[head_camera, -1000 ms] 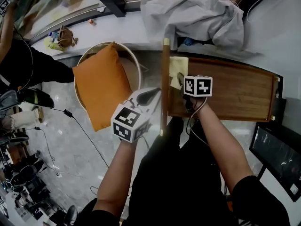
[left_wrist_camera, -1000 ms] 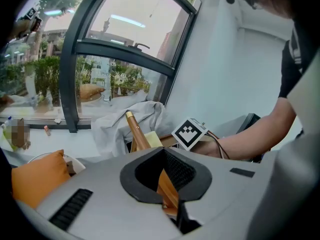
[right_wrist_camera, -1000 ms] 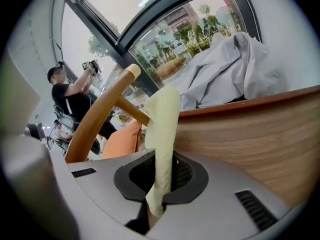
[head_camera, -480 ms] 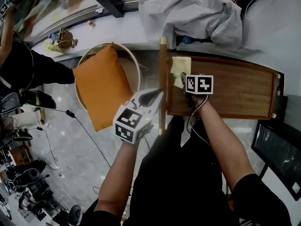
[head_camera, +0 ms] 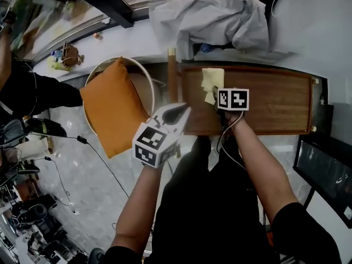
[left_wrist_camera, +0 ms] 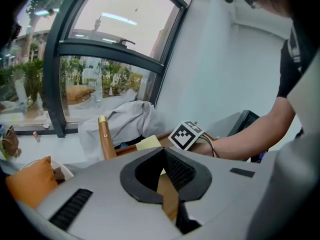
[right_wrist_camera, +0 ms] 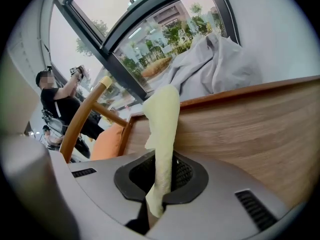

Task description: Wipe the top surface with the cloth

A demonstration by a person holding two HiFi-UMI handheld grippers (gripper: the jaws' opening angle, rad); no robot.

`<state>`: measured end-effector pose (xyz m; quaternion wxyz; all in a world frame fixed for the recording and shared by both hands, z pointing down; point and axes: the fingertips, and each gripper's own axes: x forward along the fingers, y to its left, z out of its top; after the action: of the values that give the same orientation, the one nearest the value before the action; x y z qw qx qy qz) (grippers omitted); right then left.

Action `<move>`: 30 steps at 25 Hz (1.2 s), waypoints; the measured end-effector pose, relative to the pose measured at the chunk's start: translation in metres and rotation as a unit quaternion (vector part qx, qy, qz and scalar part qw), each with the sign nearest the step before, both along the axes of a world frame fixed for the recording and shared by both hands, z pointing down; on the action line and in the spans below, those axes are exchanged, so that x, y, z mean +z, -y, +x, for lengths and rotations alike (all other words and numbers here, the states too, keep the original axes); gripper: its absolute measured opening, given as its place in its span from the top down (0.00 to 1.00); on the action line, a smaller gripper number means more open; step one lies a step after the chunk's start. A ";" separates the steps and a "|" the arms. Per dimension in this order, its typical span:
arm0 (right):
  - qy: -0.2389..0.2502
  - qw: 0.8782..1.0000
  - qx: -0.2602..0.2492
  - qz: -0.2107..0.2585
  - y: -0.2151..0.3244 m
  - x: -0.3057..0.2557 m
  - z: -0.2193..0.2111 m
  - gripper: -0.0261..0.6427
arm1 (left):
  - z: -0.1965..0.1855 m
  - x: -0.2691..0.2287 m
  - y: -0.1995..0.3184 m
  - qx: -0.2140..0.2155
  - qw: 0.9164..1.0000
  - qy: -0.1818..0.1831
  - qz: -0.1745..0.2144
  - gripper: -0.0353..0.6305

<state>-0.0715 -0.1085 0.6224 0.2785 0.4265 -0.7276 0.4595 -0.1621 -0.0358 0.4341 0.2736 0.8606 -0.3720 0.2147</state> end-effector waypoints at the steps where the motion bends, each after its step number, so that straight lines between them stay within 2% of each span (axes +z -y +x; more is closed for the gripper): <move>1: -0.002 1.000 0.003 0.000 -0.001 0.000 0.008 0.92 | 0.006 -0.001 0.000 0.003 1.000 0.000 0.000 0.93; 14: -0.020 0.998 0.050 -0.009 -0.003 0.001 0.117 0.91 | 0.082 -0.006 0.003 0.036 0.999 0.000 -0.002 0.93; 30: -0.045 0.996 0.082 -0.004 0.008 0.003 0.246 0.91 | 0.167 0.018 0.017 0.054 0.998 0.005 -0.024 0.93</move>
<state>0.1743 -0.1165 0.6251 0.2740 0.5042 -0.6751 0.4637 0.0049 -0.0523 0.4521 0.2804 0.8714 -0.3215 0.2423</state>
